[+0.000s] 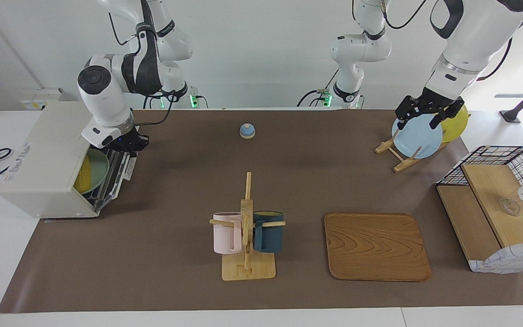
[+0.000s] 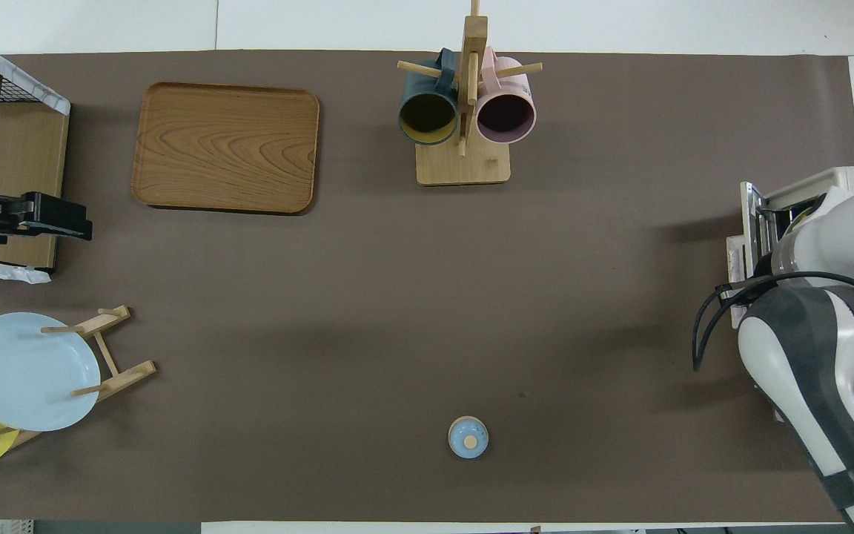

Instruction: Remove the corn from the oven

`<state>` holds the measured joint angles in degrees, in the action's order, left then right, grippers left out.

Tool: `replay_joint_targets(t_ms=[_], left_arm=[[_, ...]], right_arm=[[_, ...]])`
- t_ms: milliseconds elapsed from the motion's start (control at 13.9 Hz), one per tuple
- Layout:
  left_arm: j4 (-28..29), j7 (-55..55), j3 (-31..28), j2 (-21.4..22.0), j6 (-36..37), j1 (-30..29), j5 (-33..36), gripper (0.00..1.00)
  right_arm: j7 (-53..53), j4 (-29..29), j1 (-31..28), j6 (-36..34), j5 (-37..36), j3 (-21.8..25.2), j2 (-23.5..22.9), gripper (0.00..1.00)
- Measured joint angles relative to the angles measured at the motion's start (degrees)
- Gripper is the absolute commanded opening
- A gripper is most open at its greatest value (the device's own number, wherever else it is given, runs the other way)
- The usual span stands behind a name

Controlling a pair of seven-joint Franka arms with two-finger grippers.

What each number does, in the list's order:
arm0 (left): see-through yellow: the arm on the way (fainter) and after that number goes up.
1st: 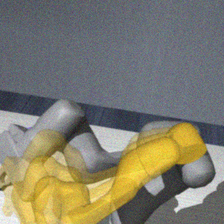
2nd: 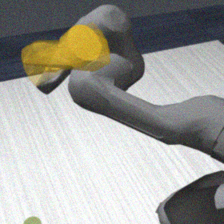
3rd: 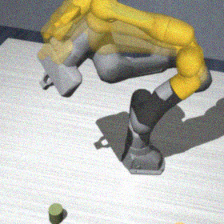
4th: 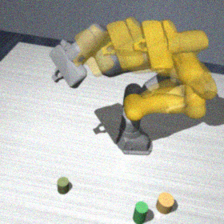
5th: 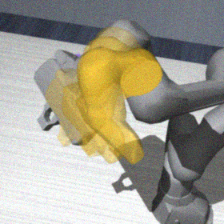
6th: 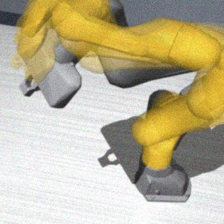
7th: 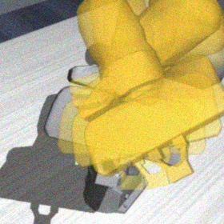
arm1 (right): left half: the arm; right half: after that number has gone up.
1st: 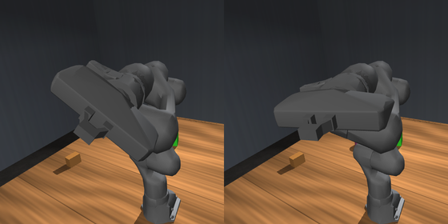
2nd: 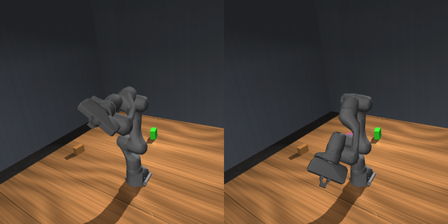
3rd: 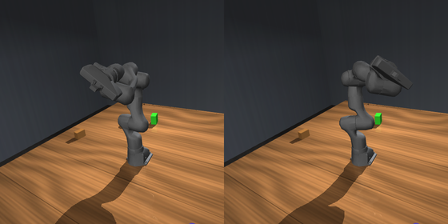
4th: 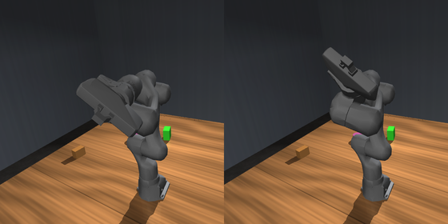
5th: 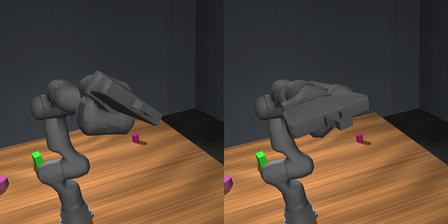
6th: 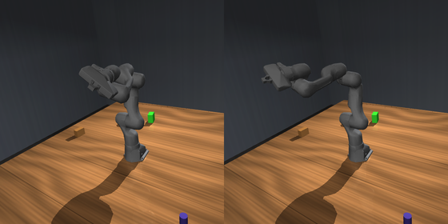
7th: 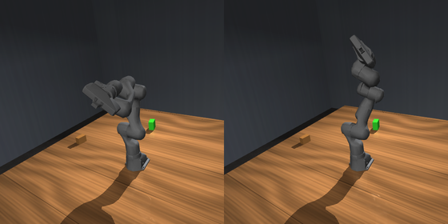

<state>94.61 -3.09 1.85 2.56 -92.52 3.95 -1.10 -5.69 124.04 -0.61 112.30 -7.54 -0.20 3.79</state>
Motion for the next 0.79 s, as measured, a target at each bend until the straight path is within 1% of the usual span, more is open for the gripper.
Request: replay_joint_targets(t_ms=[215,431,790], left_arm=[[0.0,0.0,0.0,0.0,0.0,0.0,0.0,1.00],[0.0,0.0,0.0,0.0,-0.1,0.0,0.0,1.00],[0.0,0.0,0.0,0.0,-0.1,0.0,0.0,1.00]], right_arm=[[0.8,0.7,0.6,1.9,0.5,0.0,-0.9,0.00],[1.4,1.9,0.8,5.6,0.7,-0.2,-1.9,0.00],[1.6,2.7,1.1,7.9,0.8,-0.4,-2.7,0.00]])
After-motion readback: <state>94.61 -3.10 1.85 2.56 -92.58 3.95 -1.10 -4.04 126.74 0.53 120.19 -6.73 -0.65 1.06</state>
